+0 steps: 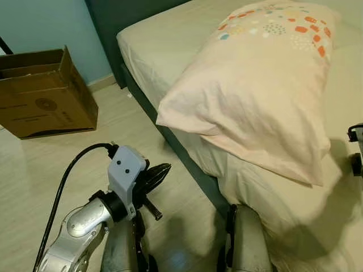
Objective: Clean up the room
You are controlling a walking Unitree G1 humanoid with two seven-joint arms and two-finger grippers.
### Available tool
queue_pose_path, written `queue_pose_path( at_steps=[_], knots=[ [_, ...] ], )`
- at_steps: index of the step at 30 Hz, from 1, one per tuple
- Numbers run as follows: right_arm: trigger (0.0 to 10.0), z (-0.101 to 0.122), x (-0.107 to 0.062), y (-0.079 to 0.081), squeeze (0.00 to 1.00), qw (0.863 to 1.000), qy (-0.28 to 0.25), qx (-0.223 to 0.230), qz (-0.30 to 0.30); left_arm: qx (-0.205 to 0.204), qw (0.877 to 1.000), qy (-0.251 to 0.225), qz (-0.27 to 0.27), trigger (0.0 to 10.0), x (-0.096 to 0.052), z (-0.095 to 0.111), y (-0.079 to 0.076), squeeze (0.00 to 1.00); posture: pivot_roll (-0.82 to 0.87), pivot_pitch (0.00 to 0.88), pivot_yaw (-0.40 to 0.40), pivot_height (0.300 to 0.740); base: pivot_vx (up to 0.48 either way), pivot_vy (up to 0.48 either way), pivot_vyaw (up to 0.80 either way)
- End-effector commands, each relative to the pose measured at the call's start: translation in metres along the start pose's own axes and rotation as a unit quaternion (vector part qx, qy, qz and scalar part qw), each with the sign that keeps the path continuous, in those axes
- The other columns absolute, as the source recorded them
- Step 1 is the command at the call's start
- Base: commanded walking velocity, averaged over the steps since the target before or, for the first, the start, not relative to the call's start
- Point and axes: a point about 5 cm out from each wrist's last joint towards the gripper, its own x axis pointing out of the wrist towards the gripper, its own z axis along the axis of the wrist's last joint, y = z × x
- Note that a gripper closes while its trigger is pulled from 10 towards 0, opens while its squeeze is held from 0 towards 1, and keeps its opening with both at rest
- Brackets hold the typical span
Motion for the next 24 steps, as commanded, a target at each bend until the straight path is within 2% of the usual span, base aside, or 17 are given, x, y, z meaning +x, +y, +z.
queue_pose_path(
  at_steps=[1,3,9,16,21,22,24],
  knots=[
    [10.0,-0.017,-0.001,-0.008,0.0,0.999,0.032,0.018,-0.016,0.0,1.0,0.011,-0.005,10.0,-0.006,-0.001,-0.001,0.0,0.19,0.399,0.077,0.528,0.0,0.0,0.0],
    [10.0,-0.018,-0.001,-0.008,0.0,0.999,0.034,0.029,-0.018,0.0,1.0,0.011,-0.005,10.0,-0.007,-0.001,-0.001,0.0,0.19,0.399,0.077,0.528,0.0,0.0,0.0],
    [10.0,-0.026,-0.003,-0.012,0.0,0.992,0.048,0.111,-0.041,0.004,1.0,0.015,-0.009,10.0,-0.008,0.001,0.0,0.0,0.21,0.405,0.091,0.528,0.0,0.0,0.0],
    [10.0,-0.032,-0.004,-0.013,0.0,0.991,0.053,0.114,-0.046,0.005,1.0,0.021,-0.012,10.0,-0.01,0.0,0.001,0.0,0.21,0.407,0.101,0.528,0.0,0.0,0.0],
    [10.0,-0.033,-0.004,-0.014,0.0,0.987,0.054,0.141,-0.048,0.006,1.0,0.022,-0.012,10.0,-0.01,0.001,0.002,0.0,0.22,0.408,0.108,0.528,0.0,0.0,0.0],
    [3.5,-0.033,-0.004,-0.015,0.0,0.984,0.053,0.165,-0.051,0.006,1.0,0.022,-0.012,10.0,-0.01,0.001,0.003,0.0,0.23,0.407,0.11,0.528,0.0,0.0,0.0],
    [0.7,-0.033,-0.004,-0.017,0.0,0.983,0.051,0.171,-0.053,0.007,1.0,0.023,-0.011,10.0,-0.01,0.001,0.003,0.0,0.23,0.406,0.111,0.528,0.0,0.0,0.0]
  ],
)
